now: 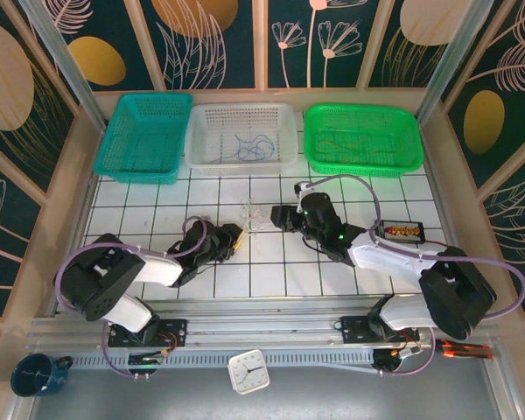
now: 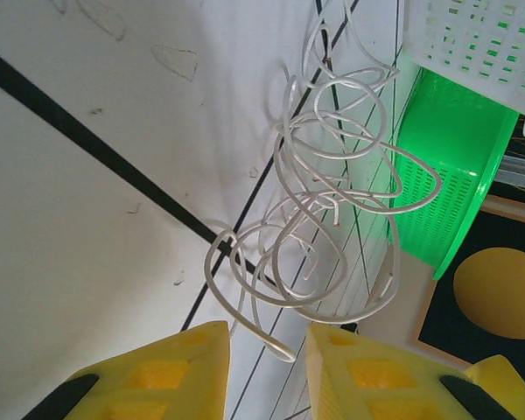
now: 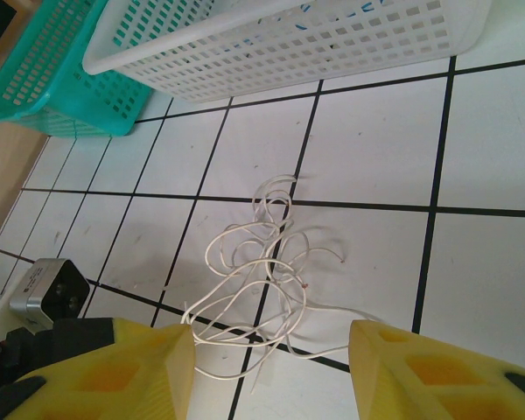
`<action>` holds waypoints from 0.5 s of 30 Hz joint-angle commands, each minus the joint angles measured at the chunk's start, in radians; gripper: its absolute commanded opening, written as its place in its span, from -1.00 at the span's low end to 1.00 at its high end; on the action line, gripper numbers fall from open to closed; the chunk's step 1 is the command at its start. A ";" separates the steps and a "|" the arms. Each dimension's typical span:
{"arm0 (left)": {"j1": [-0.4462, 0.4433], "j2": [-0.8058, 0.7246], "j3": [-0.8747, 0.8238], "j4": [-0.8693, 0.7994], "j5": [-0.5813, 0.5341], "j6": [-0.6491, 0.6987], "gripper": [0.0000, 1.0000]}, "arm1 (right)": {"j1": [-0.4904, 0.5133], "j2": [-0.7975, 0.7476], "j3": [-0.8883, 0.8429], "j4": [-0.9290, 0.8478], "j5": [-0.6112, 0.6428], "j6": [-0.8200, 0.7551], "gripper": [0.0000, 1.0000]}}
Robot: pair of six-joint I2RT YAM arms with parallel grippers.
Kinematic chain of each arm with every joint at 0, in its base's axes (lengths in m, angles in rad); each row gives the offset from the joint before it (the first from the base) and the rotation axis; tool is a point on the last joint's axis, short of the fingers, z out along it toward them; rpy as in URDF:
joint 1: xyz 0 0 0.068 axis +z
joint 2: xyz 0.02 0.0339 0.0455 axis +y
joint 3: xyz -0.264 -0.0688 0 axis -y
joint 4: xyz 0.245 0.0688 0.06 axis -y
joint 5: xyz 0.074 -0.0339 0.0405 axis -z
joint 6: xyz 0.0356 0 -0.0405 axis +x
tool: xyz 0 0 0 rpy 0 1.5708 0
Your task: Untangle the cables
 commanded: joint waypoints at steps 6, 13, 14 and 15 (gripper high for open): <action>-0.007 0.045 0.023 0.081 0.012 -0.039 -0.60 | 0.012 -0.001 0.010 0.001 0.022 0.009 0.01; -0.008 0.056 0.023 0.089 0.012 -0.042 -0.79 | 0.012 -0.003 0.011 0.000 0.022 0.008 0.00; -0.008 0.055 0.023 0.089 0.013 -0.042 -0.83 | 0.012 -0.004 0.011 0.000 0.024 0.008 0.01; -0.008 0.054 0.023 0.088 0.011 -0.042 -0.86 | 0.012 -0.004 0.011 -0.001 0.023 0.008 0.00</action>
